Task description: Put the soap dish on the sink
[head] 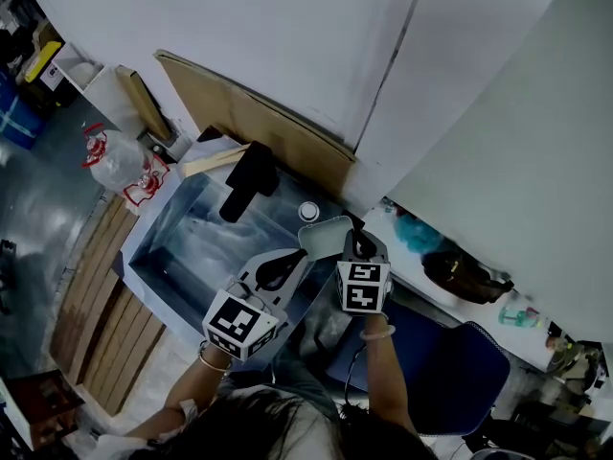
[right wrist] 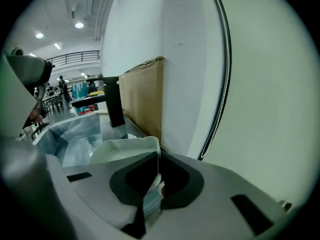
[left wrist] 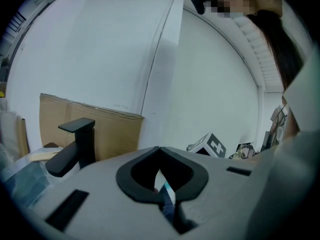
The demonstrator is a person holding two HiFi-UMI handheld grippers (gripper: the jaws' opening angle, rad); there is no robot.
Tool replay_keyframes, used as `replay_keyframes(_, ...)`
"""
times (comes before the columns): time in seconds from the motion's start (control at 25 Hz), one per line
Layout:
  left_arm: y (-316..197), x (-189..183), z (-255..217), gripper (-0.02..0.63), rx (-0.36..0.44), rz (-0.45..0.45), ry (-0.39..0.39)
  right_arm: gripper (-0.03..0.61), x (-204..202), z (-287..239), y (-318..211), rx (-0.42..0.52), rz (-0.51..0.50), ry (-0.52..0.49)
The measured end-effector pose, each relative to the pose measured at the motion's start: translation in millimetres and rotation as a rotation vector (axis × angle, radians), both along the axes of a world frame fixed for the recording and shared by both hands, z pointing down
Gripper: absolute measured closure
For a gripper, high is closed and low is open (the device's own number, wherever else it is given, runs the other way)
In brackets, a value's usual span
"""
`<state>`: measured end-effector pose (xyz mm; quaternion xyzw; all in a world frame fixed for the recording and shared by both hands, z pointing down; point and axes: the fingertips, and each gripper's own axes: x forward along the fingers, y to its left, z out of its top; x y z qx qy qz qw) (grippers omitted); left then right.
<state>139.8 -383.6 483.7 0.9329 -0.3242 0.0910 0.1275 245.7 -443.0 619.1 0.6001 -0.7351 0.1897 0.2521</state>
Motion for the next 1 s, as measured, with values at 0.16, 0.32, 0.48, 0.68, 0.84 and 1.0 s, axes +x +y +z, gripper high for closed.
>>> replay_keyframes(0.16,-1,3,4,0.606,-0.007,0.004,-0.005,0.548,1,5,0,-0.012,-0.002,-0.012)
replay_keyframes(0.32,-2,5,7,0.606,-0.011,0.003,-0.004,0.548,1,10,-1,-0.017,0.001,-0.028)
replay_keyframes(0.48,-2,5,9,0.605,-0.018,0.001,-0.004,0.548,2,14,-1,-0.022,0.004,-0.042)
replay_keyframes(0.68,1,4,9,0.606,-0.018,0.0,-0.003,0.548,4,17,1,-0.027,0.013,-0.061)
replay_keyframes(0.84,4,1,8,0.606,-0.016,-0.001,-0.004,0.546,5,15,4,-0.02,0.02,-0.074)
replay_keyframes(1.0,9,-3,5,0.606,-0.011,-0.002,-0.002,0.546,5,6,8,0.0,0.033,-0.076)
